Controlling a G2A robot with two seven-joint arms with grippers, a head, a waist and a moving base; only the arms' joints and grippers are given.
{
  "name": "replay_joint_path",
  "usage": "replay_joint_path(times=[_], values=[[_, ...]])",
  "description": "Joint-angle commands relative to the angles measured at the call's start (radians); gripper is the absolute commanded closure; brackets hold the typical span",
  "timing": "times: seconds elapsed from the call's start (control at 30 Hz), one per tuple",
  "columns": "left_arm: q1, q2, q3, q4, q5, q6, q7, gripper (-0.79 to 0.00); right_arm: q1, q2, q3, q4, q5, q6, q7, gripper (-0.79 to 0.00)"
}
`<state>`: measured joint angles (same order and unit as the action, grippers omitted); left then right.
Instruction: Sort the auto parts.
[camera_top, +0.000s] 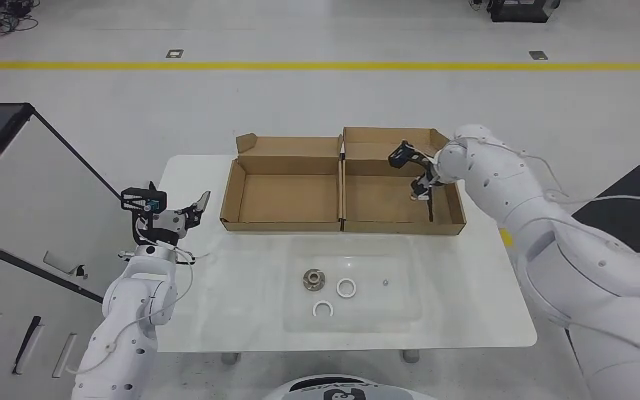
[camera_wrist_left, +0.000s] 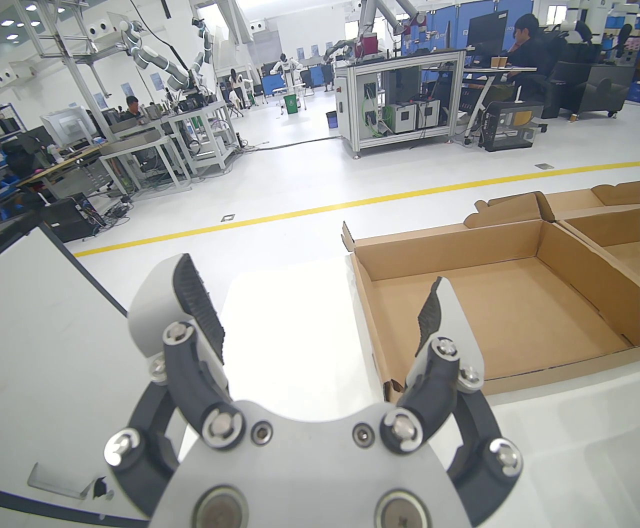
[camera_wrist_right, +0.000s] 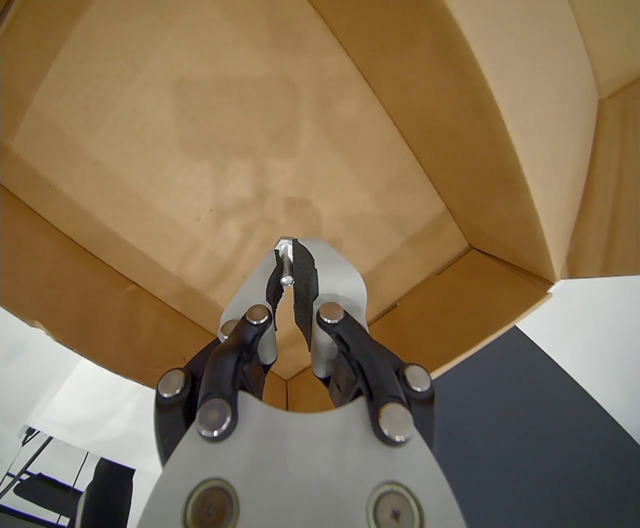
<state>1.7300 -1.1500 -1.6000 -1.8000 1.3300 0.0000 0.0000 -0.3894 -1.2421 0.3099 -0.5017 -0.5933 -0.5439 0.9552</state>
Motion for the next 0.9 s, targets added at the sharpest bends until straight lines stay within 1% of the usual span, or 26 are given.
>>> replay_joint_path(times=[0.0, 0.47, 0.5, 0.57, 0.67, 0.7, 0.73, 0.77, 0.8, 0.87], values=[[0.0, 0.0, 0.0, 0.0, 0.0, 0.0, 0.0, -0.785, -0.004, -0.002, 0.003, 0.004, -0.002, -0.001, -0.001, 0.0], [0.0, 0.0, 0.0, 0.0, 0.0, 0.0, 0.0, -0.785, -0.024, -0.017, 0.021, 0.029, -0.023, -0.007, -0.003, 0.0], [0.0, 0.0, 0.0, 0.0, 0.0, 0.0, 0.0, -0.785, -0.024, -0.017, 0.022, 0.03, -0.025, -0.009, -0.002, -0.083], [0.0, 0.0, 0.0, 0.0, 0.0, 0.0, 0.0, -0.785, -0.026, -0.019, 0.026, 0.035, -0.026, -0.012, -0.002, -0.32], [0.0, 0.0, 0.0, 0.0, 0.0, 0.0, 0.0, -0.785, -0.026, -0.02, 0.031, 0.039, -0.032, -0.016, -0.003, -0.443], [0.0, 0.0, 0.0, 0.0, 0.0, 0.0, 0.0, -0.785, -0.026, -0.021, 0.032, 0.04, -0.035, -0.017, -0.004, -0.563], [0.0, 0.0, 0.0, 0.0, 0.0, 0.0, 0.0, -0.785, -0.026, -0.021, 0.034, 0.041, -0.037, -0.019, -0.005, -0.643], [0.0, 0.0, 0.0, 0.0, 0.0, 0.0, 0.0, -0.785, -0.025, -0.021, 0.035, 0.043, -0.04, -0.021, -0.006, -0.665], [0.0, 0.0, 0.0, 0.0, 0.0, 0.0, 0.0, -0.785, -0.024, -0.02, 0.037, 0.043, -0.043, -0.024, -0.007, -0.77], [0.0, 0.0, 0.0, 0.0, 0.0, 0.0, 0.0, -0.785, -0.02, -0.019, 0.041, 0.043, -0.052, -0.029, -0.014, -0.785]])
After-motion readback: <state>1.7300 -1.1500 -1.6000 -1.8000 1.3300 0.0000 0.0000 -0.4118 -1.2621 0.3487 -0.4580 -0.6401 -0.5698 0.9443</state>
